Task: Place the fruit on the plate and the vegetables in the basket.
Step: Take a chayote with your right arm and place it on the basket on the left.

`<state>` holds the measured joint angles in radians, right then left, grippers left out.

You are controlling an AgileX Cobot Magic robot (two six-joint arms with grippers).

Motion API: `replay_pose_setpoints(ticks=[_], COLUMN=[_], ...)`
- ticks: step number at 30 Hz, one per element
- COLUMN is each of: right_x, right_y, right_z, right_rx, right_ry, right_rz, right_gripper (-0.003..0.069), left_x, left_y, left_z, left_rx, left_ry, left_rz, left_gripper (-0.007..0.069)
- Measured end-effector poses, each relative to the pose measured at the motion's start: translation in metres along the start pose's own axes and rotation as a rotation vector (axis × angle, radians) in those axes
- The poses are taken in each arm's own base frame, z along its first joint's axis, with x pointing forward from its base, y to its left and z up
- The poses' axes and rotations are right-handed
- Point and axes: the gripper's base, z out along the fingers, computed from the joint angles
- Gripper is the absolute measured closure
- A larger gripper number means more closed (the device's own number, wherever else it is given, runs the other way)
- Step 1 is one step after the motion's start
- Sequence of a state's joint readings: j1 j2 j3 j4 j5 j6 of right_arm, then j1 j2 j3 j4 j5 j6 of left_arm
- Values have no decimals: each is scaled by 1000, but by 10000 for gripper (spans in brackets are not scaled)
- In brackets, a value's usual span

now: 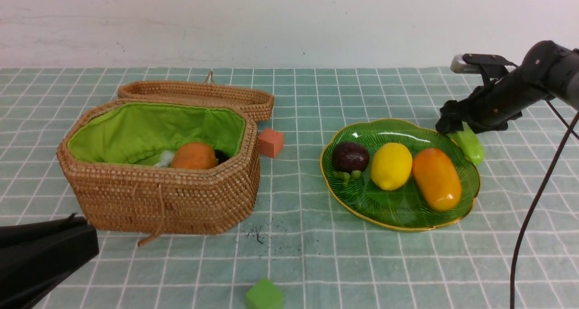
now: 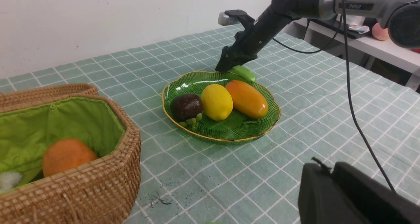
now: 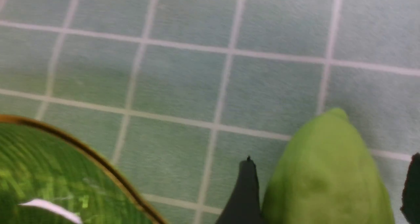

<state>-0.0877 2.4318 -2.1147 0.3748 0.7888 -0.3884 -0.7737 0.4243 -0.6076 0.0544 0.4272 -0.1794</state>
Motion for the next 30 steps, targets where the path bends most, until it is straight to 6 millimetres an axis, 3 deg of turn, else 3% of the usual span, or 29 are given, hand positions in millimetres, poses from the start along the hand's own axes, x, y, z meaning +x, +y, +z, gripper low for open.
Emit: replay_pose_setpoints(ticks=[12,18,27,30], right_x=[5,8,7,6], right_y=[-2,-2,-2,2], right_z=[0,3,3,-8], right_rx=[11,5,5,-5], right_ry=[47,72,73,103], right_rz=[-4,-4,-7,-7], right_gripper=[93,233,232,232], left_x=[0,0,0,0], left_y=[0,0,0,1], left_z=[0,0,0,0], left_rx=[0,0,-1,-7], left_ry=[-1,-1,-1,-2], left_rz=[0,0,3,16], left_gripper=[575,575,575,575])
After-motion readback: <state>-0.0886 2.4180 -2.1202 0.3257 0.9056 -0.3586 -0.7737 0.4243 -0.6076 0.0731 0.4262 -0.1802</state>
